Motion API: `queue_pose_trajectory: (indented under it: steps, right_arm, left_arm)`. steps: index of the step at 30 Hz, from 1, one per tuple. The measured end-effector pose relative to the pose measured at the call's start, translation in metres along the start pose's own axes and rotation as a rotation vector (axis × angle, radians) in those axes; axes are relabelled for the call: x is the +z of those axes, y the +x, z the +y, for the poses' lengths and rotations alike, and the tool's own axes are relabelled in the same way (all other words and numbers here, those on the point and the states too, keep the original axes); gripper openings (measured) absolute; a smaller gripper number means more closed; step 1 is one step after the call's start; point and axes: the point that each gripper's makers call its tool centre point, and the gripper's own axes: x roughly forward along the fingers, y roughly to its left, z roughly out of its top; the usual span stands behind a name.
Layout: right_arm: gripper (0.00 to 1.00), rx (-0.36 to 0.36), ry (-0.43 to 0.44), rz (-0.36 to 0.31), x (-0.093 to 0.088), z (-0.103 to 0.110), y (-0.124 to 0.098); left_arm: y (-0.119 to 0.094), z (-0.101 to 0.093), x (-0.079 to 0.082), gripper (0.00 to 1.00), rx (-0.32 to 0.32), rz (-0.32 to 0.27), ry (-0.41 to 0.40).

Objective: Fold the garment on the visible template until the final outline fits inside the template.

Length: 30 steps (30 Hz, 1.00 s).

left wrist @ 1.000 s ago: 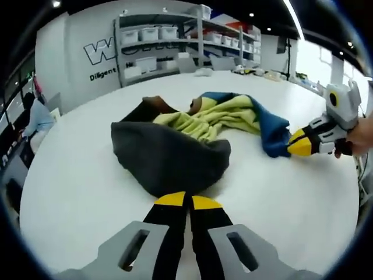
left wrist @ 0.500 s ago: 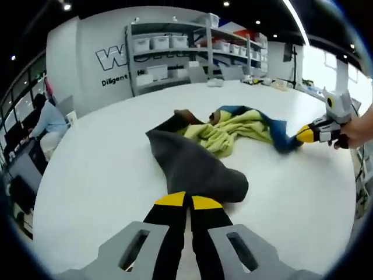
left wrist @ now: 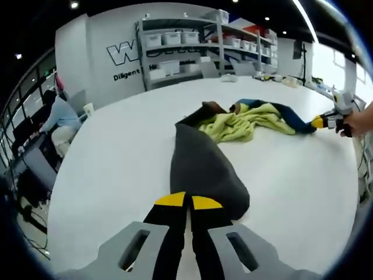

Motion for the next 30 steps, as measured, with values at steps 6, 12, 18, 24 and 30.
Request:
queue_pose_trajectory:
  steps: [6, 12, 18, 24, 30]
  right_arm:
    - [0.00, -0.049, 0.008, 0.016, -0.007, -0.028, -0.011]
    - [0.00, -0.073, 0.018, 0.025, -0.009, -0.047, -0.016]
    - [0.00, -0.106, 0.057, 0.034, -0.014, -0.063, -0.017]
    - [0.00, -0.125, 0.069, 0.061, -0.020, -0.076, -0.017]
    - [0.00, -0.147, 0.077, 0.087, -0.027, -0.092, -0.021]
  left_arm:
    - [-0.007, 0.014, -0.011, 0.01, 0.020, 0.028, 0.014]
    - [-0.007, 0.032, -0.021, 0.01, 0.036, 0.056, 0.016]
    - [-0.006, 0.052, -0.028, 0.01, 0.067, 0.078, -0.027]
    - [-0.007, 0.070, -0.031, 0.01, 0.089, 0.096, -0.026]
    - [-0.008, 0.096, -0.038, 0.01, 0.116, 0.131, -0.038]
